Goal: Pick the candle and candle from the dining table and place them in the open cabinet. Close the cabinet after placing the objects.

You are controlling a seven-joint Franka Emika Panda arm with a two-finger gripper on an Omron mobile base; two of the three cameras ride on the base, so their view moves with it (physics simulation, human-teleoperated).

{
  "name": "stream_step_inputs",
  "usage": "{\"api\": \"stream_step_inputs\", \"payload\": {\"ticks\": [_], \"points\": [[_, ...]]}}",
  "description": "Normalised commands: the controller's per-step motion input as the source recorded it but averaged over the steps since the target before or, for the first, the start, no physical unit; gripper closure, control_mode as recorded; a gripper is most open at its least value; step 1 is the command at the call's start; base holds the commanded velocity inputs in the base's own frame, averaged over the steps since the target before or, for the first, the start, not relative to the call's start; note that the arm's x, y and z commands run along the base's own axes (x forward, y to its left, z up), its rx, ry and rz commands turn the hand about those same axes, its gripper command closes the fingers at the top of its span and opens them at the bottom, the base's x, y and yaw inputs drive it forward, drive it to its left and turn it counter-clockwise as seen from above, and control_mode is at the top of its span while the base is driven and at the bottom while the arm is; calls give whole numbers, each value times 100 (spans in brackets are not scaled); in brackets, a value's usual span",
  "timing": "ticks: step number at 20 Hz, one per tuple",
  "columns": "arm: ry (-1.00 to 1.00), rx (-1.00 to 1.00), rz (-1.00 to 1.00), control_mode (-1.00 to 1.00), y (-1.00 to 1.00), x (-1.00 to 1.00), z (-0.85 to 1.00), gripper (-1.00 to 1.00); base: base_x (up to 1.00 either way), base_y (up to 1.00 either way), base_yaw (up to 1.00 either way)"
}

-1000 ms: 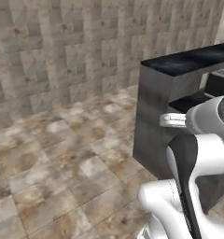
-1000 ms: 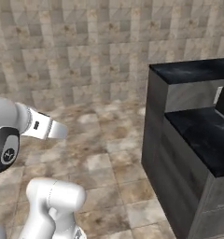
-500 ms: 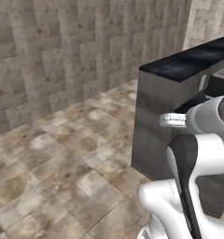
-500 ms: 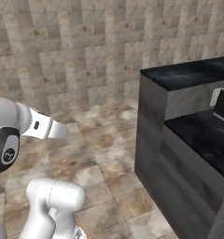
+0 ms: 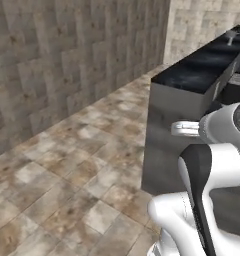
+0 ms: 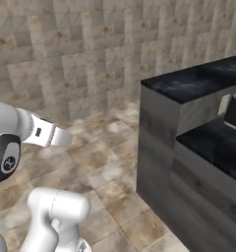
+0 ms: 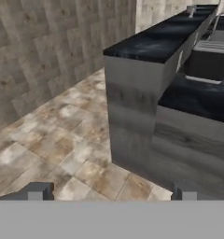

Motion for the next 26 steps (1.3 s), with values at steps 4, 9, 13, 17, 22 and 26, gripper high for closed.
{"api": "stream_step_inputs", "payload": {"ticks": [4, 9, 13, 17, 22, 26], "points": [[0, 0, 0, 100, 0, 0, 0, -100, 42, 75, -36], [0, 0, 0, 100, 0, 0, 0, -100, 40, 78, -37], [0, 0, 0, 100, 0, 0, 0, -100, 42, 78, -37], [0, 0, 0, 100, 0, 0, 0, -100, 44, 78, -36], [0, 0, 0, 100, 0, 0, 0, -100, 43, 75, -36], [0, 0, 0, 100, 0, 0, 0, -100, 43, 74, -36]]}}
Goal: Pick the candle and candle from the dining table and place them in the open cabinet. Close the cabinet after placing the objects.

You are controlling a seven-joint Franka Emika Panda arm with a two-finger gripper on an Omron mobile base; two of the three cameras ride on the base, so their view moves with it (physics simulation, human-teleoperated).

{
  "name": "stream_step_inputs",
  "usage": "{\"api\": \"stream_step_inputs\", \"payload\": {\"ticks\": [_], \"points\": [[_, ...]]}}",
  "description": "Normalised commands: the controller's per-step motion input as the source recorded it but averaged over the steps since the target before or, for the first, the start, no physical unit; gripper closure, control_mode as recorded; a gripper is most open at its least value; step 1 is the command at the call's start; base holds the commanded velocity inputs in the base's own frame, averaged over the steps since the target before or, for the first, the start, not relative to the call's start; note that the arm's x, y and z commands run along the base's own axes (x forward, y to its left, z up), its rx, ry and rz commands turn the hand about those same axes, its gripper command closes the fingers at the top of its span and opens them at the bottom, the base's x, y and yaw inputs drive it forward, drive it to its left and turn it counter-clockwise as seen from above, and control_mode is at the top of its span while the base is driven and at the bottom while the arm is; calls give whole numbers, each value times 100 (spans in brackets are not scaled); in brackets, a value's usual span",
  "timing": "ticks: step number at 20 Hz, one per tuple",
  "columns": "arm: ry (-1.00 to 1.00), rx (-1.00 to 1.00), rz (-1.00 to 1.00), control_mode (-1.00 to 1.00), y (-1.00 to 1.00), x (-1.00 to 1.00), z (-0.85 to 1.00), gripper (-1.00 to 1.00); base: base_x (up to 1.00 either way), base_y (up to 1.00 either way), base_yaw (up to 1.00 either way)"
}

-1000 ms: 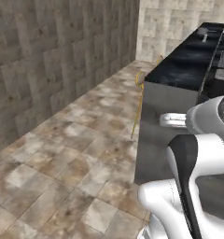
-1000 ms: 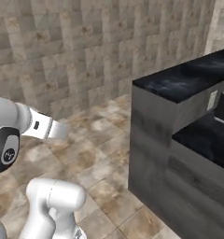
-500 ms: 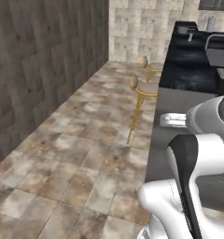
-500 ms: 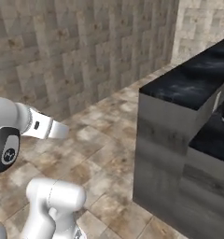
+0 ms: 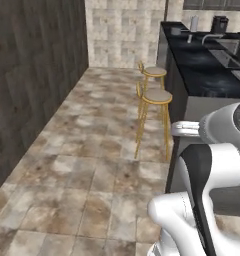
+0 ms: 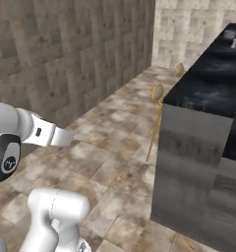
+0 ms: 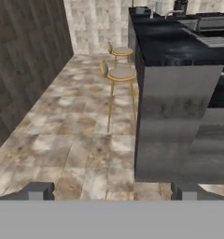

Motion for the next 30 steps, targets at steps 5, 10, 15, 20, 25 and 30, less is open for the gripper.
{"api": "stream_step_inputs", "payload": {"ticks": [5, 10, 15, 20, 25, 30], "points": [[0, 0, 0, 100, 0, 0, 0, -100, 40, 67, -35], [0, 0, 0, 100, 0, 0, 0, -100, 36, 57, -33], [0, 0, 0, 100, 0, 0, 0, -100, 38, 51, -31], [0, 0, 0, 100, 0, 0, 0, -100, 43, 49, -29], [0, 0, 0, 100, 0, 0, 0, -100, 48, 48, -26], [0, 0, 0, 100, 0, 0, 0, -100, 49, 46, -24]]}}
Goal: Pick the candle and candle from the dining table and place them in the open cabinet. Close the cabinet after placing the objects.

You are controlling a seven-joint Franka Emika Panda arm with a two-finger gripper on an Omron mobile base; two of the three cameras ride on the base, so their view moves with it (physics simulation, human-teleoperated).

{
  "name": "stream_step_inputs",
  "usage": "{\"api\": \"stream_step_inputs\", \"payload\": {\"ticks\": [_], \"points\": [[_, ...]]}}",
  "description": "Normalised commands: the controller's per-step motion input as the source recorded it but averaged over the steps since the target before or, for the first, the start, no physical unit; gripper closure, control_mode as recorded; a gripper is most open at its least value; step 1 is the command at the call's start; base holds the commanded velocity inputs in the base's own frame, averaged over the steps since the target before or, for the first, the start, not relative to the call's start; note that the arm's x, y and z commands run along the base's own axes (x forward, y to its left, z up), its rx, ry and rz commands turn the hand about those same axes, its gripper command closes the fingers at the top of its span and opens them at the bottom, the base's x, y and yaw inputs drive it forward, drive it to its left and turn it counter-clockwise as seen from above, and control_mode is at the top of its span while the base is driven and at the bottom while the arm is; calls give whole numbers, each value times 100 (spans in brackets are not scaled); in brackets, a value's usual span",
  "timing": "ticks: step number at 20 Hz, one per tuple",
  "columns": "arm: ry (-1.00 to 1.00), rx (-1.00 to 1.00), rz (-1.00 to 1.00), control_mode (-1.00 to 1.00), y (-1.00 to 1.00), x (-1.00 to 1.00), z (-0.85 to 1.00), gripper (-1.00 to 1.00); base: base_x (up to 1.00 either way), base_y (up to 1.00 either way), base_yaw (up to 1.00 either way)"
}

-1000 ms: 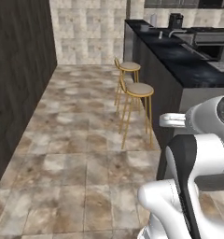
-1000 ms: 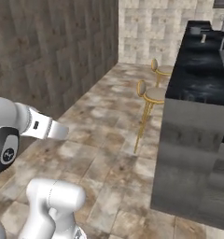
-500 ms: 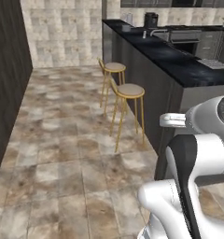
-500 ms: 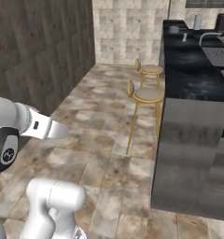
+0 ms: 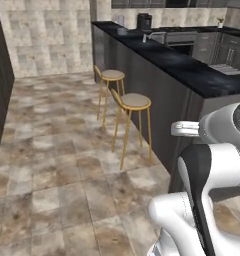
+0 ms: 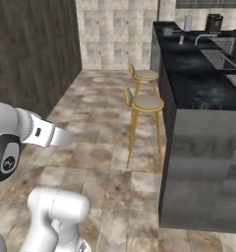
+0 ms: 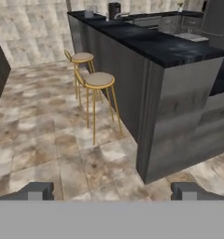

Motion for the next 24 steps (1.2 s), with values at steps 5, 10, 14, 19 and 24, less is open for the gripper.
{"api": "stream_step_inputs", "payload": {"ticks": [5, 10, 14, 19, 24], "points": [[0, 0, 0, 100, 0, 0, 0, -100, 45, 54, -25], [0, 0, 0, 100, 0, 0, 0, -100, 45, 59, -26], [0, 0, 0, 100, 0, 0, 0, -100, 46, 70, -26], [0, 0, 0, 100, 0, 0, 0, -100, 44, 70, -28], [0, 0, 0, 100, 0, 0, 0, -100, 49, 71, -27]]}}
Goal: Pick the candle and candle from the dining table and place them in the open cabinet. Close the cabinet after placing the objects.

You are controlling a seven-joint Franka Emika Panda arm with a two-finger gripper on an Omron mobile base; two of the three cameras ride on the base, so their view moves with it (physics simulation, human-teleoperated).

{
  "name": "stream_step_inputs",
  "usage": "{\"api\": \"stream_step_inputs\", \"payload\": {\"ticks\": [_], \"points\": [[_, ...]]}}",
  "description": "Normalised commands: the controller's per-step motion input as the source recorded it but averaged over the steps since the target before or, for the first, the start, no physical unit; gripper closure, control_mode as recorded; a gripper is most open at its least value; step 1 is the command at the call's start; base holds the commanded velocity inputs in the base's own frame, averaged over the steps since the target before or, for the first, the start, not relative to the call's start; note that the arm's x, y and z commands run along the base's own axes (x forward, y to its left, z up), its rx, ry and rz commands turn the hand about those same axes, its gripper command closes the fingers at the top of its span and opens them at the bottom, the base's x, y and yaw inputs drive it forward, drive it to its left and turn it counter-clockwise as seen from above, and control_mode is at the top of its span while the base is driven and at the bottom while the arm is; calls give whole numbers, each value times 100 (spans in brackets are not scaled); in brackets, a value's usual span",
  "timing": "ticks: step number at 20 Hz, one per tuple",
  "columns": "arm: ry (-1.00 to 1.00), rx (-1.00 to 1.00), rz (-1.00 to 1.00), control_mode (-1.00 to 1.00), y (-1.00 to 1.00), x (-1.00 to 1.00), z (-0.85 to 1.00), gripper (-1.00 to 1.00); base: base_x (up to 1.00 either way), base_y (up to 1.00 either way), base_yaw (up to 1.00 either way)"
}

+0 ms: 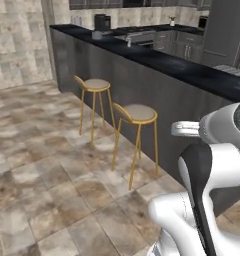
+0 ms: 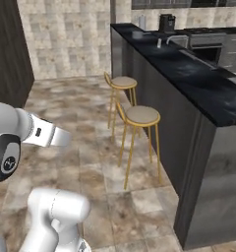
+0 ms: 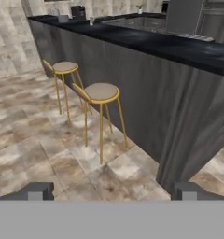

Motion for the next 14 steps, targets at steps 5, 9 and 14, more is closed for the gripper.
{"api": "stream_step_inputs", "payload": {"ticks": [5, 9, 14], "points": [[0, 0, 0, 100, 0, 0, 0, -100, 52, 71, -27], [0, 0, 0, 100, 0, 0, 0, -100, 51, 68, -27], [0, 0, 0, 100, 0, 0, 0, -100, 47, 66, -27]]}}
